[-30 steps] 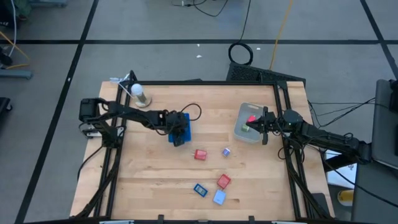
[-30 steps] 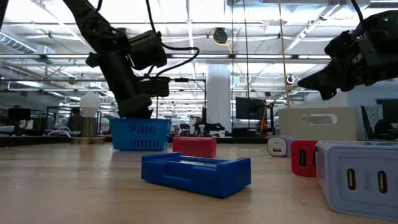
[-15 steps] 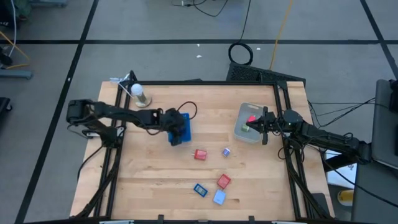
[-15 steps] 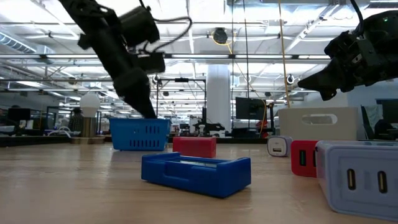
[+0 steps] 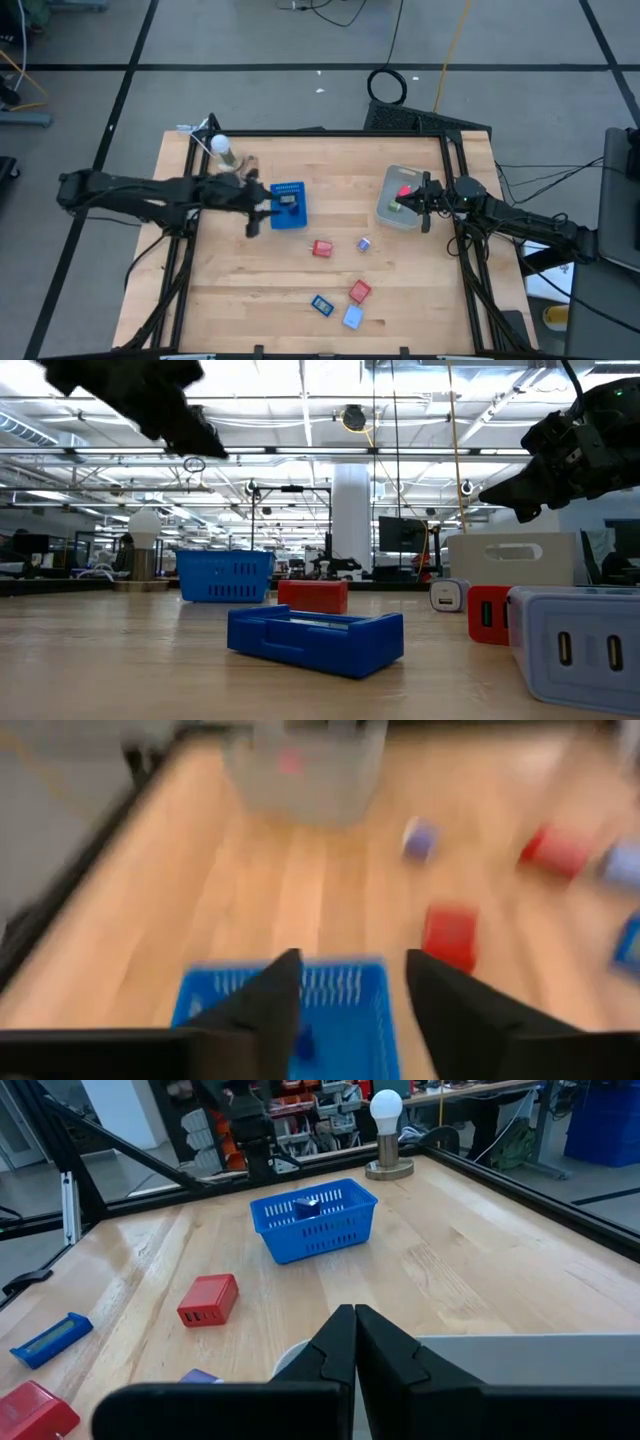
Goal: Pick & Place Office items
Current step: Put the purple charger adapter into the white bin
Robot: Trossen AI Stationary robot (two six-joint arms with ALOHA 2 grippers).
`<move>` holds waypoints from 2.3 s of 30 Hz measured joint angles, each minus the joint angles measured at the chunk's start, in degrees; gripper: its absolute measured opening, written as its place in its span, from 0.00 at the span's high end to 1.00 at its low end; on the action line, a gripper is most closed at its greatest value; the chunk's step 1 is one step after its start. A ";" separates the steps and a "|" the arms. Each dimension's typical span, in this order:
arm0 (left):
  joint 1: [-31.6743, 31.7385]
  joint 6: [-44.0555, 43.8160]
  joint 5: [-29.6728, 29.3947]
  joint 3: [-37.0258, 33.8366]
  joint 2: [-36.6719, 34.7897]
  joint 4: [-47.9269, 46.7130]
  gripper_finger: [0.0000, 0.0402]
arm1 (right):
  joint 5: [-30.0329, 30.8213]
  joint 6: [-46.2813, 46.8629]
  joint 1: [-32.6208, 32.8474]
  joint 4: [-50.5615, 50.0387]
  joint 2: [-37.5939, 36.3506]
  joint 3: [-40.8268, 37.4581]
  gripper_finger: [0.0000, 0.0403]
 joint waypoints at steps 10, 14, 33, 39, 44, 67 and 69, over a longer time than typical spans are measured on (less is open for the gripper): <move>-0.23 3.20 6.10 -15.82 -22.20 13.82 0.95 | -0.01 0.02 -0.01 -0.19 -0.01 0.00 1.00; 0.14 -0.52 0.22 -20.35 -28.11 18.30 0.99 | -0.01 0.01 0.00 -0.21 -0.02 0.00 1.00; 1.98 0.17 -2.97 -33.19 -31.39 28.87 0.99 | 0.05 0.02 0.00 -0.04 0.10 0.00 1.00; 1.98 -1.24 -1.97 -34.16 -31.39 29.36 0.99 | 0.07 0.02 0.00 0.01 0.10 0.02 1.00; 1.98 0.74 -2.43 -34.11 -31.32 26.55 0.97 | 0.07 0.04 0.00 0.03 0.10 0.00 1.00; 1.98 1.50 -3.21 -34.09 -31.28 24.64 0.96 | 8.22 -0.35 4.84 2.01 13.09 8.02 0.87; 1.98 1.50 -3.21 -34.09 -31.28 24.62 0.97 | 9.49 -1.15 6.38 1.91 17.85 11.19 0.82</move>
